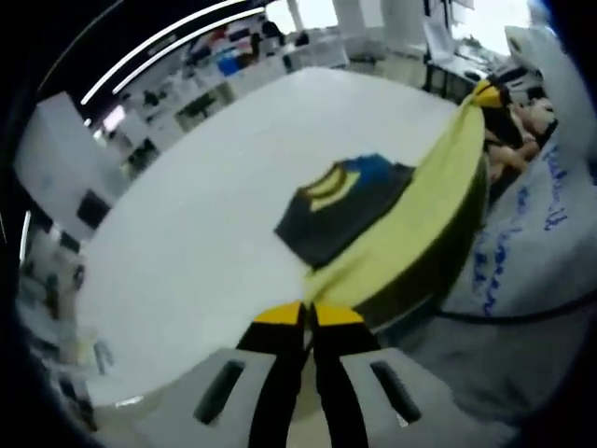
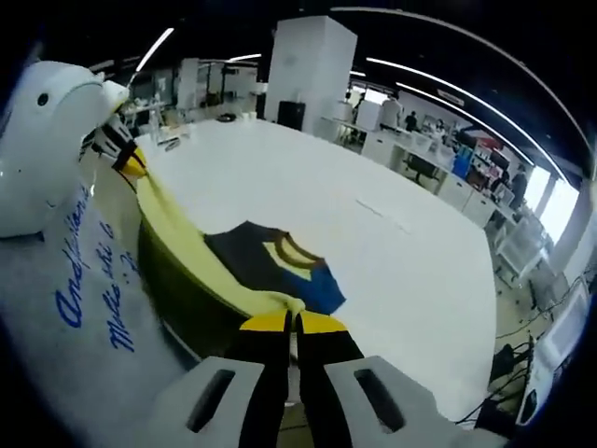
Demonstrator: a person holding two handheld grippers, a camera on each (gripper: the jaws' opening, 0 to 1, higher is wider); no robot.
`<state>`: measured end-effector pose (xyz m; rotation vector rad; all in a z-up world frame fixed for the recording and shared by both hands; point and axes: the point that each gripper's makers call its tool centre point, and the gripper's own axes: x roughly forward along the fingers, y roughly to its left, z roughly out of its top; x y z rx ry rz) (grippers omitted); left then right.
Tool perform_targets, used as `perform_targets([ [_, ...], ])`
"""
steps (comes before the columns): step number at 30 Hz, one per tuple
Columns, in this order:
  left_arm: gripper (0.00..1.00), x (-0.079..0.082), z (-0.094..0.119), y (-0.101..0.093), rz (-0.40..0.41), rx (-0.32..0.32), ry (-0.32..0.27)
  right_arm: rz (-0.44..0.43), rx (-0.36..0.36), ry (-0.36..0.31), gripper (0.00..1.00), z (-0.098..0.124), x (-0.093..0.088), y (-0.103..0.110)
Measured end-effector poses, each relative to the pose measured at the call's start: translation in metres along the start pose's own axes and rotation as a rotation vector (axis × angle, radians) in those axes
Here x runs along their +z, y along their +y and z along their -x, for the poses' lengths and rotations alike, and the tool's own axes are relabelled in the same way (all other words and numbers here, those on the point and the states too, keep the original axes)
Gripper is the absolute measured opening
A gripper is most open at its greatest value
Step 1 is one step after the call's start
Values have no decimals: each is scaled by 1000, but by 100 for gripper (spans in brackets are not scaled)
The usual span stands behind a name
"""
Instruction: Fold the garment on the visible template until the final outline fits inside the template.
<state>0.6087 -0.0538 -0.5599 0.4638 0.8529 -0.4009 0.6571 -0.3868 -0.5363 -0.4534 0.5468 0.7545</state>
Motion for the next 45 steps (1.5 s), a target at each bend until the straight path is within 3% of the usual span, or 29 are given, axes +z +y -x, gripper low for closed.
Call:
perform_targets([
  [2, 0, -3, -5, 0, 13, -36, 2, 9, -11, 16, 2, -5, -2, -3],
  [10, 0, 6, -11, 11, -2, -31, -35, 12, -41, 13, 2, -17, 5, -14],
  [21, 0, 20, -34, 28, -34, -50, -64, 13, -62, -7, 2, -32, 14, -24],
  [40, 0, 32, -69, 47, 2, -39, -85, -38, -96, -16, 2, -63, 5, -49],
  [45, 0, 37, -80, 51, -9, -2, -87, -42, -107, -18, 2, -75, 2, -55],
])
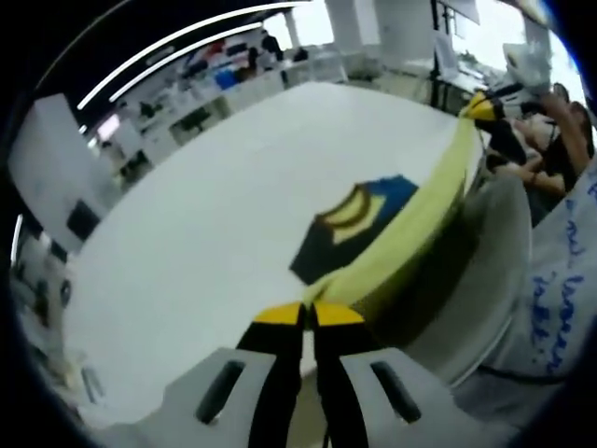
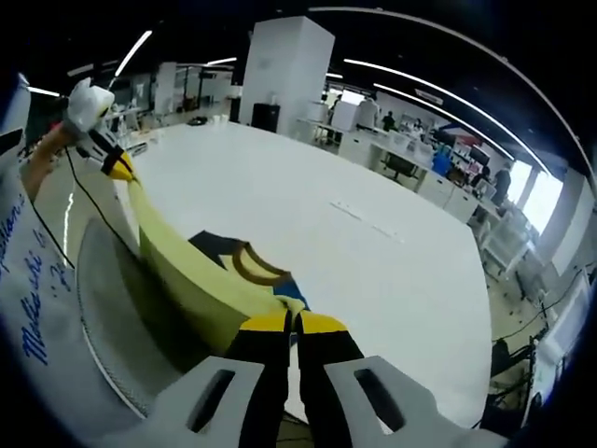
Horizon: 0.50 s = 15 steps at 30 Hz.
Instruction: Fold the garment on the visible template until the final outline fits inside the template.
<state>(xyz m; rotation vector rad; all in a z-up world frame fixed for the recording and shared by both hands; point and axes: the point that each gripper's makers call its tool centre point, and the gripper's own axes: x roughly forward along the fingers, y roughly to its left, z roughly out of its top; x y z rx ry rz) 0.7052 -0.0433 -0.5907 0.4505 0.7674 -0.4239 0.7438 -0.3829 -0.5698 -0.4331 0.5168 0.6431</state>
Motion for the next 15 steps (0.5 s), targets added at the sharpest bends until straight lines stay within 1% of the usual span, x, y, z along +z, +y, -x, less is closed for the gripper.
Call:
perform_targets([
  [1, 0, 0, -3, 2, -23, 20, 10, -2, 2, -1, 2, -2, 0, 0],
  [3, 0, -2, -9, -1, -21, 12, 19, 1, 1, 1, 2, -7, -1, -1],
  [5, 0, 0, -13, 1, -5, 9, 4, -4, -12, 2, 2, -12, -3, -5],
  [7, 0, -1, -17, 3, -5, 6, 4, -2, -23, 12, 2, -17, -7, -8],
  [10, 0, -1, -22, 5, -24, 8, 7, -11, -22, 20, 2, -22, -11, -10],
  [14, 0, 0, -30, 8, -24, 2, -6, -19, -19, 19, 2, -29, -14, -12],
  [15, 0, 1, -33, 10, -26, 5, -16, -18, -21, 19, 2, -30, -14, -13],
])
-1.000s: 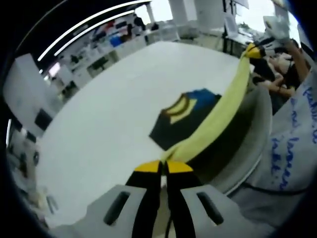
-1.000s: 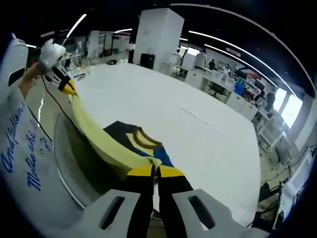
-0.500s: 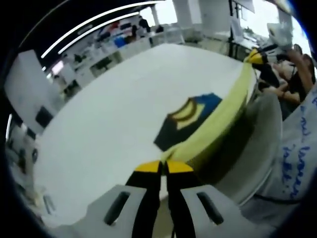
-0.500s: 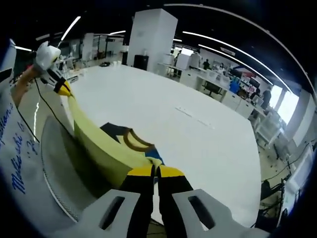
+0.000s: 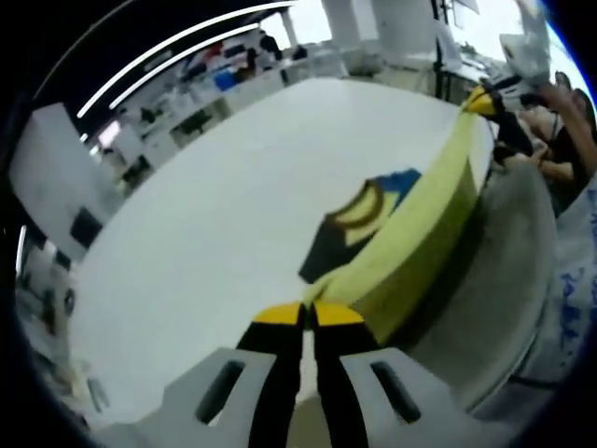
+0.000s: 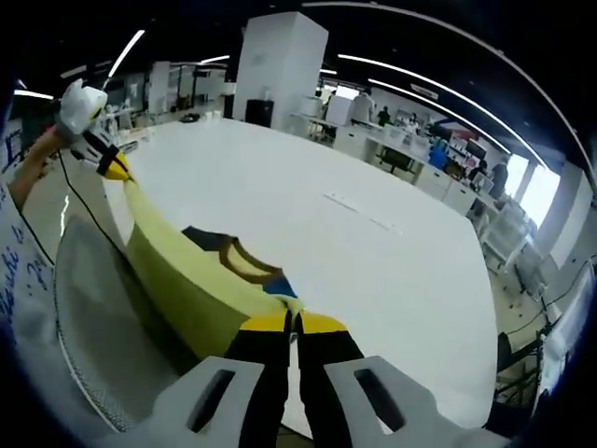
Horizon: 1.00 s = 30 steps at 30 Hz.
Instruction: Fold the garment on the visible template until the final outline fits inside the template.
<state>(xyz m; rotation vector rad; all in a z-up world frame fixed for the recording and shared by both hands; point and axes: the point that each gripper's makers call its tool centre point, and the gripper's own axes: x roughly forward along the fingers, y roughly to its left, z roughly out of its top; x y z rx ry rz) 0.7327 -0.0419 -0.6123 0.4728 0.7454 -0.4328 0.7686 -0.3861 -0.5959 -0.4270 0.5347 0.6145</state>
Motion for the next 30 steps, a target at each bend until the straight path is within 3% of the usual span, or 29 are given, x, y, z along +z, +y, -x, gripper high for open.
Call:
perform_targets([
  [12, 0, -5, -39, 6, 123, -37, -47, -10, -11, 15, 2, -30, -17, -7],
  [22, 0, -10, -67, 10, 154, -44, -49, -37, -5, 16, 2, -55, -28, -14],
  [30, 0, -11, -86, 12, 128, -61, -37, 1, 3, 57, 2, -73, -39, -16],
])
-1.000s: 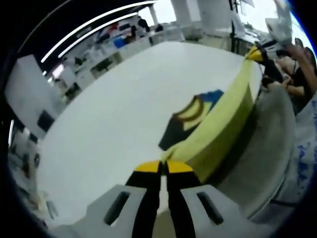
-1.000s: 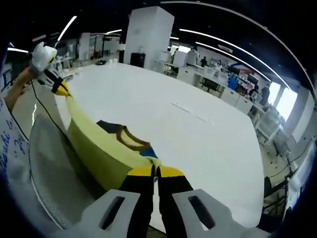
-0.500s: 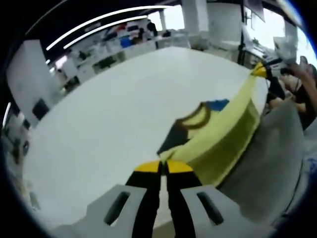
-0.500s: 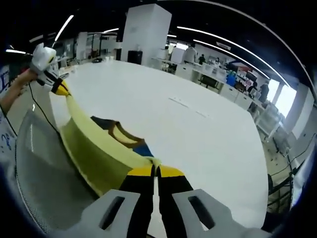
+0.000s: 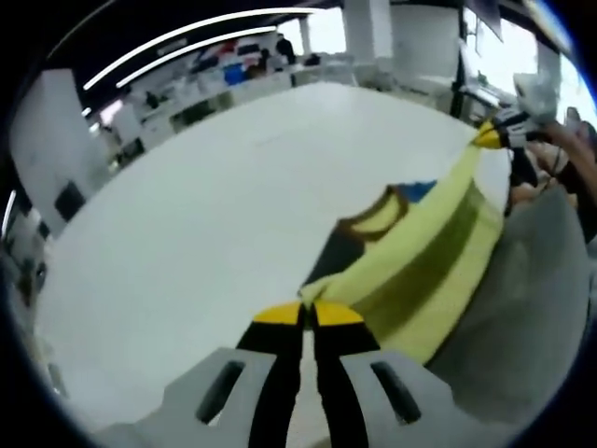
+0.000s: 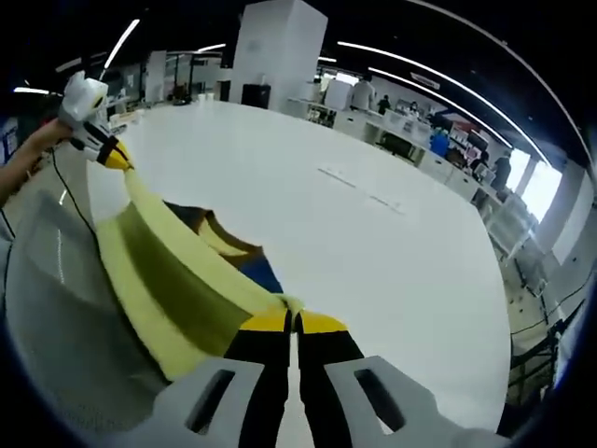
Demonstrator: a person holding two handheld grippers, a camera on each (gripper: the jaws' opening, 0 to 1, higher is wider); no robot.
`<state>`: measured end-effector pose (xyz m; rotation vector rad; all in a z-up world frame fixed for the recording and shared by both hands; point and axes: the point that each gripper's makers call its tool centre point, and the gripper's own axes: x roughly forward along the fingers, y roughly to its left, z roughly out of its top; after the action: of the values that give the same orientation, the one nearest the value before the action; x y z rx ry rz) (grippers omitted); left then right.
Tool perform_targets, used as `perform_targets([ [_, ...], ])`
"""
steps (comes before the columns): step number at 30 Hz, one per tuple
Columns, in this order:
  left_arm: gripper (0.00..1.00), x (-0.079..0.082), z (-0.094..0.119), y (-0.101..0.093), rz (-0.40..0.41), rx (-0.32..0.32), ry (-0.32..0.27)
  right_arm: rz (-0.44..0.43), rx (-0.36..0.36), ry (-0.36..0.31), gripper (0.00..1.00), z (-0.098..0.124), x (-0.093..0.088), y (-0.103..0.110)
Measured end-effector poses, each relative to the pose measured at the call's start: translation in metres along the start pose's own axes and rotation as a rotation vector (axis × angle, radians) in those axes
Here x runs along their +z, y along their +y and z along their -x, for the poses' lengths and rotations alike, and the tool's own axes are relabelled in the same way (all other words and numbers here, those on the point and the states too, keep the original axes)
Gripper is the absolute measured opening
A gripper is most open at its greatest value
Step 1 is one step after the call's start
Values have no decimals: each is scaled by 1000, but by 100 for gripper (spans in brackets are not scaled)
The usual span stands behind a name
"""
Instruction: Fold the garment on the visible template until the final outline fits inside the template.
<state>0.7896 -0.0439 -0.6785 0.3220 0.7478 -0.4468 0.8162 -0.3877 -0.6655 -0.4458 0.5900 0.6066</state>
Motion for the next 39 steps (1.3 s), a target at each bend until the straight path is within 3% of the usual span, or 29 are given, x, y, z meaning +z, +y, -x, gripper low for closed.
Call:
perform_targets([
  [14, 0, -1, -32, 10, -18, -79, 36, -9, 19, 27, 2, -32, -11, -10],
  [39, 0, -16, -75, 20, 34, -96, 72, -77, 56, 49, 2, -72, -28, -18],
])
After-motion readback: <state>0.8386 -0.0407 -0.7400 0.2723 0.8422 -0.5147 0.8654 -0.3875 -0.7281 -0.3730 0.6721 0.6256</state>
